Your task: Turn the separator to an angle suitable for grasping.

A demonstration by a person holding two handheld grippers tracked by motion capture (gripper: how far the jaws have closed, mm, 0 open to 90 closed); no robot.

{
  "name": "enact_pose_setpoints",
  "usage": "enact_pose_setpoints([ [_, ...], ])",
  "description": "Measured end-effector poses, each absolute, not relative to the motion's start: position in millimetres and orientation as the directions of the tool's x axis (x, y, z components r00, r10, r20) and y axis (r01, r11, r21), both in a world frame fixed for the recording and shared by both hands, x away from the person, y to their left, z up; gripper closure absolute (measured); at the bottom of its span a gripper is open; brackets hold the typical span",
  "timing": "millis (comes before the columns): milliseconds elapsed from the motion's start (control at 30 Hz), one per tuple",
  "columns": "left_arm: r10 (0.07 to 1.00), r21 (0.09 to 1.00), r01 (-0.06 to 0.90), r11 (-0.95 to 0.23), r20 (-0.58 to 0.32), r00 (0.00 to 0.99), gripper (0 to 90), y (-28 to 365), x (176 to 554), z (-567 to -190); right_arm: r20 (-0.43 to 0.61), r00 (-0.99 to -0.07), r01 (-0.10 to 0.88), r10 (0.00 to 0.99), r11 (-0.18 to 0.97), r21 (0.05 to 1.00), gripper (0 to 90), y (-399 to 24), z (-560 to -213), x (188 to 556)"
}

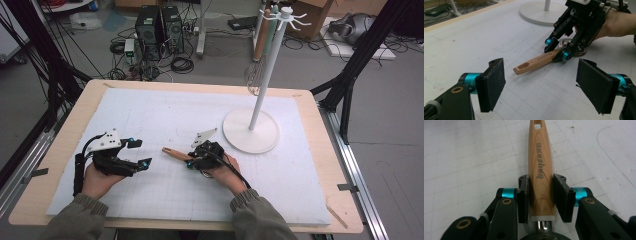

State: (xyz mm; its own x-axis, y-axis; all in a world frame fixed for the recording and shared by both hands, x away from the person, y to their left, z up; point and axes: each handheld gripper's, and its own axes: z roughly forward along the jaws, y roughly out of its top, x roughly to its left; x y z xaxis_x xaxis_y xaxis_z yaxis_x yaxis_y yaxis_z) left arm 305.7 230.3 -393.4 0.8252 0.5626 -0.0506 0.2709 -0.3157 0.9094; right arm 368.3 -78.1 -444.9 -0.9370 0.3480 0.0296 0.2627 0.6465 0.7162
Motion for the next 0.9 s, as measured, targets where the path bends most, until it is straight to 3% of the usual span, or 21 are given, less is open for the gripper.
enact_pose_setpoints([
  [900,0.563,0.910,0.271,-0.313,-0.051,0.825,23.4,232.7,306.2,-393.4,0.059,-0.943,0.266,0.326,0.636,0.724,69.3,-83.5,-438.5,366.8],
])
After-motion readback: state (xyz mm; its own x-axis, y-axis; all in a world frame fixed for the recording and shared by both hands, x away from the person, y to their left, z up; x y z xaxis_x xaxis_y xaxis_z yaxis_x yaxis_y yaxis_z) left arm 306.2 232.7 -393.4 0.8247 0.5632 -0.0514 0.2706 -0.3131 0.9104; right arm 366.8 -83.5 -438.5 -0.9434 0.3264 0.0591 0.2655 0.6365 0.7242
